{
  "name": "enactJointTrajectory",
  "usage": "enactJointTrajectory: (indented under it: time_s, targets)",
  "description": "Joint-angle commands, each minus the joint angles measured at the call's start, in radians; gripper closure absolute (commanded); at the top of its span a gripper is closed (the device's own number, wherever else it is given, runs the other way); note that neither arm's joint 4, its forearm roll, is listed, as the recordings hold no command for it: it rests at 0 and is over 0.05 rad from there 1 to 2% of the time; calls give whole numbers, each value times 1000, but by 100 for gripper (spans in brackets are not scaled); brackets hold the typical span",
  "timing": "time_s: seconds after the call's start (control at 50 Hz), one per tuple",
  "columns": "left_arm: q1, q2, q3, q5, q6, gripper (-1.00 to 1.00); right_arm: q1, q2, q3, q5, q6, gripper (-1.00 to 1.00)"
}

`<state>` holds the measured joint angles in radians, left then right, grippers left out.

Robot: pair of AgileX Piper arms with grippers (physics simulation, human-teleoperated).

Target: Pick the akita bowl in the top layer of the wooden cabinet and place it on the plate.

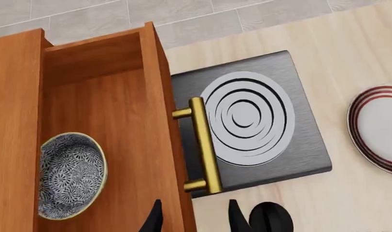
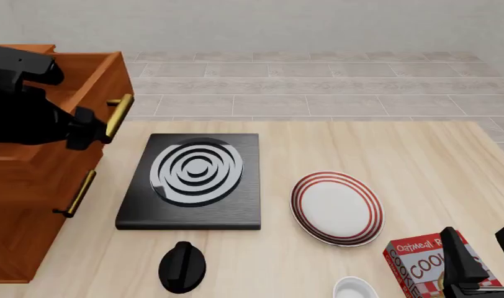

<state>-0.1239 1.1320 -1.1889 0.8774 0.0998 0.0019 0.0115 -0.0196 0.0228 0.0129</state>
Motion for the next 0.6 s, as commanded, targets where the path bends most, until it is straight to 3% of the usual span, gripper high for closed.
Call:
enactJointTrajectory:
  time_s: [0.02,0.6]
  targets:
    - [-55,25,-25,-9,-10,-100,1,-1,0,0,-1,-100]
    - [-125,51,-46,-24,-30,-100,0,17,0,-20,0,-100]
